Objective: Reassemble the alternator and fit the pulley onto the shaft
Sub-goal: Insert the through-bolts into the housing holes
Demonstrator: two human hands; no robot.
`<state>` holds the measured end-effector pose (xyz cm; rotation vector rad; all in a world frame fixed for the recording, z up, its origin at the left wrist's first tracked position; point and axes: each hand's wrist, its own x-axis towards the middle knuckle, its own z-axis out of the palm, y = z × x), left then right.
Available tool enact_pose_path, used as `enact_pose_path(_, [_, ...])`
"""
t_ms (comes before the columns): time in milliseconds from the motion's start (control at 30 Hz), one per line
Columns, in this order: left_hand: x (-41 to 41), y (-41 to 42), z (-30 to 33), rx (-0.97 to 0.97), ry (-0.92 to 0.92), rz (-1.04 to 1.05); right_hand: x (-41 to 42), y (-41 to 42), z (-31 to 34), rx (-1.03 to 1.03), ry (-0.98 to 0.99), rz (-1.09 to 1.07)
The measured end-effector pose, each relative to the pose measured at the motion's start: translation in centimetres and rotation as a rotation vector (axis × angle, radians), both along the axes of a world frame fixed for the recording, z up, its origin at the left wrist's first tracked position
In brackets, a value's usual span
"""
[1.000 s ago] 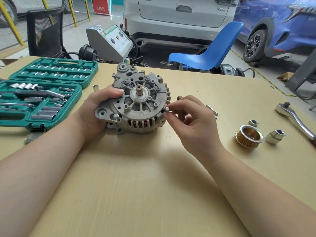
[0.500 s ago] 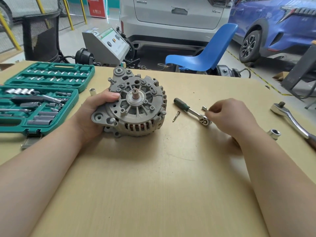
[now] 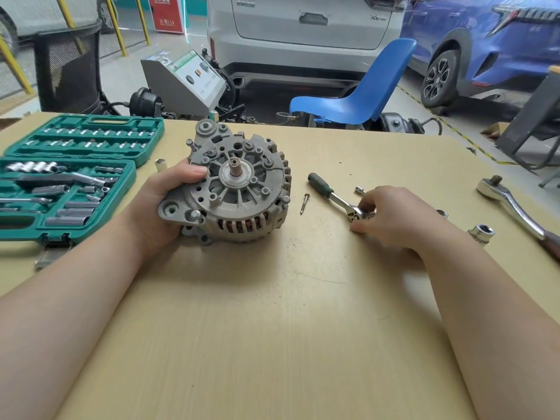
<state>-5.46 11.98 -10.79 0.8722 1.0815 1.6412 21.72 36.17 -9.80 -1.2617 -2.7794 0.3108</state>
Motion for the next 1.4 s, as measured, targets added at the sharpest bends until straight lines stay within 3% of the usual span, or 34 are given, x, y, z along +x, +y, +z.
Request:
enact_pose_path(367, [-0.1, 0.1, -0.1, -0.003, -0.014, 0.043, -0.7, -0.8, -0.6, -0.009, 0.157, -0.003])
enact_pose_path(667, [-0.4, -0.2, 0.4, -0.034, -0.010, -0.062, -0.8, -0.8, -0.7, 0.062, 0.063, -0.069])
enact_pose_path(833, [-1.1, 0.2, 0.3, -0.054, -0.016, -0.023, 1.9, 1.8, 2.8, 0.046, 0.316, -0.237])
enact_pose_path(900, [-1.2, 0.3, 0.2, -0.065, -0.022, -0.034, 3.6, 2.8, 3.8, 0.000, 0.253, -0.275])
enact_pose_path(1067, [-0.6, 0.5, 0.2, -0.088, 0.002, 0.017, 4.3, 2.6, 3.1, -0.125, -0.133, -0.163])
enact_pose_path(1400, [-0.1, 0.2, -0.2, -0.082, 0.016, 0.082, 5.2, 2.6, 3.4, -0.174, -0.145, -0.179])
